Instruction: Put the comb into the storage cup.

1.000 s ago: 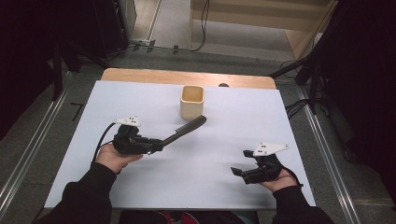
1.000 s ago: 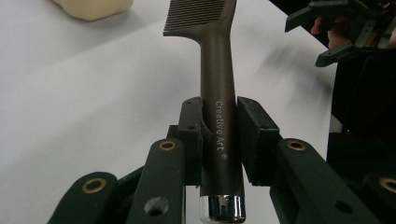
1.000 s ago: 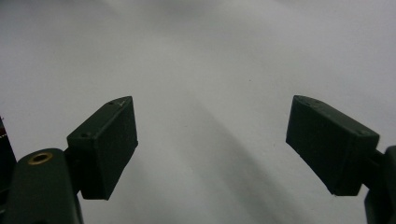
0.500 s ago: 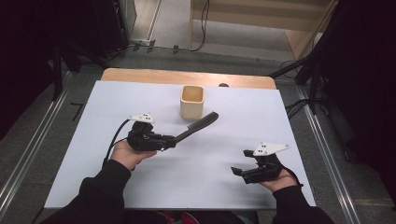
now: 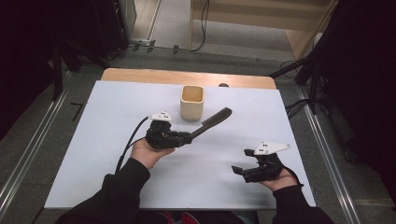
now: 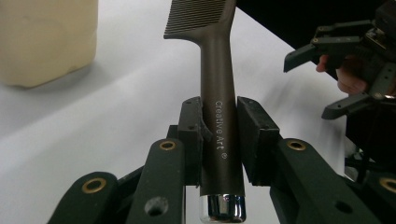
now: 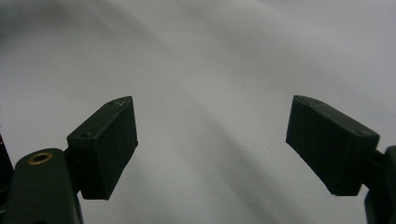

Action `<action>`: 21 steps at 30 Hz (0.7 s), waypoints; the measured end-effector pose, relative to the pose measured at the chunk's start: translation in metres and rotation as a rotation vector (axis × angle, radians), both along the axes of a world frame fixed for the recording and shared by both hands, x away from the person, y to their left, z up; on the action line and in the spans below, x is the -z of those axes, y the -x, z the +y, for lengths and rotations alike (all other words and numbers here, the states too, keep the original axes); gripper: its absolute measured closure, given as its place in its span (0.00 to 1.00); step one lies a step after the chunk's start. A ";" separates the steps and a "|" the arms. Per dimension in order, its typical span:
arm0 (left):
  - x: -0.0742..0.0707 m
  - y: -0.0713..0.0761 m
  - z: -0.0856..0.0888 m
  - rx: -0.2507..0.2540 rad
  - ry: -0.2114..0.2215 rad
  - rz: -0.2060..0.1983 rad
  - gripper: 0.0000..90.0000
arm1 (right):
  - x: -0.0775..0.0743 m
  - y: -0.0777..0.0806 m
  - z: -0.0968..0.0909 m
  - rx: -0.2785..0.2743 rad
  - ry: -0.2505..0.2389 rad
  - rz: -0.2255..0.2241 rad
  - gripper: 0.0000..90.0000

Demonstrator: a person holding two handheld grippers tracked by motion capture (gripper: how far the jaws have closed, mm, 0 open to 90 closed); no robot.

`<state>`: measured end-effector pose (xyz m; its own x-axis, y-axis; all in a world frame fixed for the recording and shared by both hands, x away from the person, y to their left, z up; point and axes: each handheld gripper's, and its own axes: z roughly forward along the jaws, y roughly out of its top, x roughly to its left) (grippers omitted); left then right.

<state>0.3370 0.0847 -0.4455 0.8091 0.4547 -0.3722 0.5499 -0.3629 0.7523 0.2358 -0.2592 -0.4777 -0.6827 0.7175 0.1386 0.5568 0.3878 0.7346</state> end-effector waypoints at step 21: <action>0.011 -0.001 -0.042 -0.103 0.031 -0.074 0.81 | -0.002 -0.001 -0.001 0.036 -0.015 0.006 0.16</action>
